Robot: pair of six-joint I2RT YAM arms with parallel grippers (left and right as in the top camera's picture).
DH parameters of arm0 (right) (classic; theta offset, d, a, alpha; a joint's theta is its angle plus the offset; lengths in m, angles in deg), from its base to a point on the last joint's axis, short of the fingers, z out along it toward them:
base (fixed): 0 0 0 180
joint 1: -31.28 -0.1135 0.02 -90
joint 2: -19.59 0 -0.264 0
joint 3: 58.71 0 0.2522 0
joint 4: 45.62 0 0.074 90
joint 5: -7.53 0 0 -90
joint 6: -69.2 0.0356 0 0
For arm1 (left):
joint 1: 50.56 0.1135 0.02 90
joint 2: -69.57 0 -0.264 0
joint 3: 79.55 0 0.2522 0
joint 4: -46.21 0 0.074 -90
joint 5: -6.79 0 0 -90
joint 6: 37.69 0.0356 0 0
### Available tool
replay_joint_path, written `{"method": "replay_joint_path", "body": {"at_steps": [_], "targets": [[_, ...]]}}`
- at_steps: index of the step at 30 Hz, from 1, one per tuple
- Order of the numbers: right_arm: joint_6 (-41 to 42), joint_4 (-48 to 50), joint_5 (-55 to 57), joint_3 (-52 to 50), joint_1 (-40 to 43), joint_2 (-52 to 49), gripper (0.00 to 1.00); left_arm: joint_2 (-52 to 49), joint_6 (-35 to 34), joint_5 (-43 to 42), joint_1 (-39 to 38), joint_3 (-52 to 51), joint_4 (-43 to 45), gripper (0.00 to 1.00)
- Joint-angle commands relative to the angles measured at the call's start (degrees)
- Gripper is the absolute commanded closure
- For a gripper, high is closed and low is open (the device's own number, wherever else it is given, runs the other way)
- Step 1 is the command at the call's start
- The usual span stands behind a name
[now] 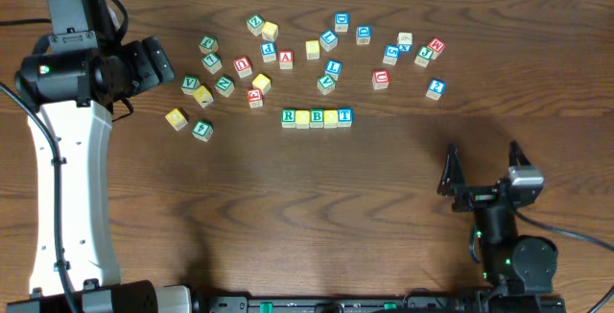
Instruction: Spell out ROBOT
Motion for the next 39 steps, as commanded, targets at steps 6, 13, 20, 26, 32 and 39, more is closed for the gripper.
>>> {"method": "replay_joint_path", "body": {"at_steps": [6, 13, 20, 26, 32, 39], "targets": [[-0.3, 0.2, -0.7, -6.8, 0.5, 7.4, 0.01, 0.7, 0.3, -0.3, 0.2, 1.4, -0.1, 0.02], [0.1, -4.8, -1.2, -8.9, 0.5, 10.2, 0.01, 0.7, 0.3, -0.3, 0.2, 1.4, -0.1, 0.02], [0.1, -9.2, -1.4, -8.9, 0.1, 10.1, 0.01, 0.7, 0.3, -0.3, 0.2, 1.4, -0.1, 0.02], [0.1, -9.3, -1.4, -8.9, 0.1, 10.0, 0.01, 0.7, 0.3, -0.3, 0.2, 1.4, -0.2, 0.02], [0.1, -9.3, -1.4, -8.9, 0.1, 10.0, 0.01, 0.7, 0.3, -0.3, 0.2, 1.4, -0.1, 0.02], [0.1, -9.3, -1.4, -8.9, 0.1, 10.0, 0.01, 0.7, 0.3, -0.3, 0.2, 1.4, -0.1, 0.02]]}}
